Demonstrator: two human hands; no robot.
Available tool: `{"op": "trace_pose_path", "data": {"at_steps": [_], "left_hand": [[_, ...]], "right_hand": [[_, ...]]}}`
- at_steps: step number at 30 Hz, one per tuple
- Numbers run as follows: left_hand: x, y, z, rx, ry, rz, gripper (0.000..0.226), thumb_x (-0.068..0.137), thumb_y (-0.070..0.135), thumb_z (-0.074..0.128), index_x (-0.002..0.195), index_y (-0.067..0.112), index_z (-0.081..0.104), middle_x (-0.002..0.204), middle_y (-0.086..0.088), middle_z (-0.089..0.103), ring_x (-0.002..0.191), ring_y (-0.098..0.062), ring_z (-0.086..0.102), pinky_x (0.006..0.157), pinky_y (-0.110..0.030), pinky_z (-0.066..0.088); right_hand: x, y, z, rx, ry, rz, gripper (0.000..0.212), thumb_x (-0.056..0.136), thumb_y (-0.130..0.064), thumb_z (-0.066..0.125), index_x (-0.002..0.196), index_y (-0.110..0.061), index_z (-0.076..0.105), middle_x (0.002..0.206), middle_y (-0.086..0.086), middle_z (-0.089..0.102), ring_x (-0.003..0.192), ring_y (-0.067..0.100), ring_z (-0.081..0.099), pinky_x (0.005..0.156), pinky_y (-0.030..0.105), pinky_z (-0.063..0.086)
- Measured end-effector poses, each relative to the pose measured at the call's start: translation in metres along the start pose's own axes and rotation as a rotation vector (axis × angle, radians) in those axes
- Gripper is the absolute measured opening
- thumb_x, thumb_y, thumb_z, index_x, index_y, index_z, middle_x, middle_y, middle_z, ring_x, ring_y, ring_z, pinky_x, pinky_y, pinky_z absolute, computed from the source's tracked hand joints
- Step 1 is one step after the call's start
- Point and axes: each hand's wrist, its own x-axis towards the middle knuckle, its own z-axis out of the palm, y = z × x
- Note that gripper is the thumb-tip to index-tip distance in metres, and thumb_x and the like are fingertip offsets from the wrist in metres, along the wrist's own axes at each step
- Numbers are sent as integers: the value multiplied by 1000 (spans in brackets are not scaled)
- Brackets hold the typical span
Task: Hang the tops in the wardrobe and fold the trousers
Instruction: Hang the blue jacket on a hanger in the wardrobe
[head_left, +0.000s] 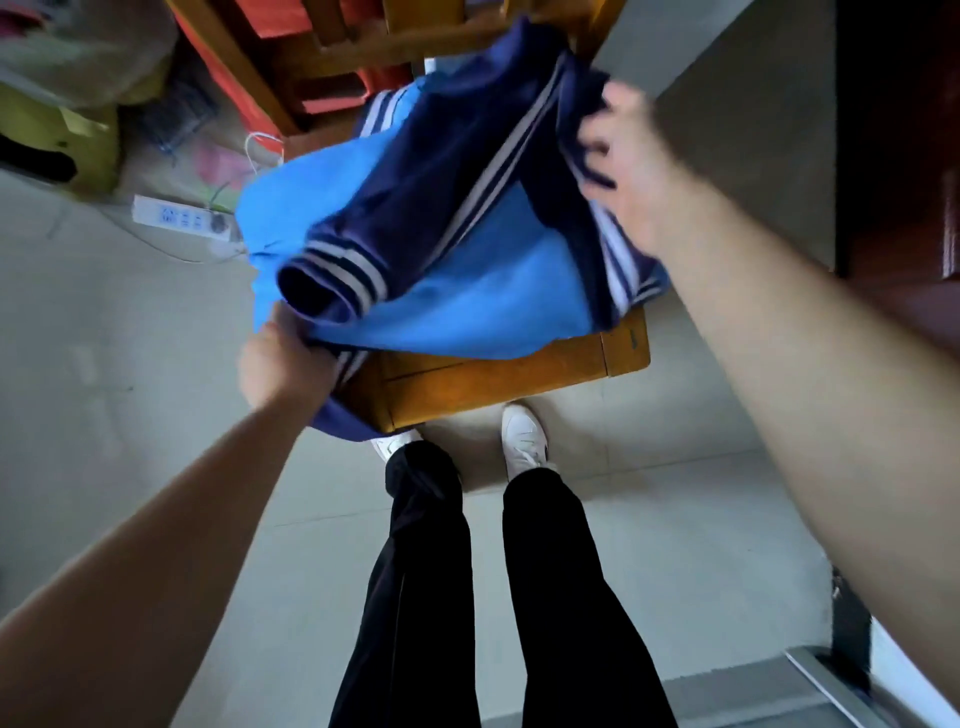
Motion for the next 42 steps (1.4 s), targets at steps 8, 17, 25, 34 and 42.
{"op": "trace_pose_path", "data": {"at_steps": [8,17,25,34,42], "left_hand": [[7,8,-6,-43,100,-91,43,74,4,55,116,12,52,123,-18,52,112,-39,50,89,-45,42],[-56,33,42,239,74,834,24,85,6,67,109,11,66,104,-16,60,91,-35,55,75,-41,40],[-33,58,4,-291,122,52,26,104,27,40,116,6,49,104,-21,67,95,-44,58,69,-35,27],[-95,96,-158,-726,105,-133,17,88,24,62,73,16,58,64,0,54,59,-17,49,50,-22,41],[-208,60,-341,-514,521,-53,24,87,37,64,76,16,63,64,3,58,63,-16,53,61,-31,43]], "right_hand": [[-27,131,-12,-1183,-49,-139,77,89,-12,61,157,-20,24,147,18,40,132,40,43,108,47,38],[-29,121,7,-398,81,247,31,98,-18,45,106,-29,72,114,-5,71,105,21,63,80,22,46],[-67,115,-7,-978,253,-698,81,90,-63,56,150,-11,36,155,21,29,135,37,40,112,44,31],[-143,91,11,-1375,-94,-894,105,77,-19,81,159,-20,14,155,19,36,144,40,32,115,59,28],[-229,-130,62,-699,-324,-780,27,99,-21,40,109,-8,61,101,17,67,96,34,60,76,37,37]]}}
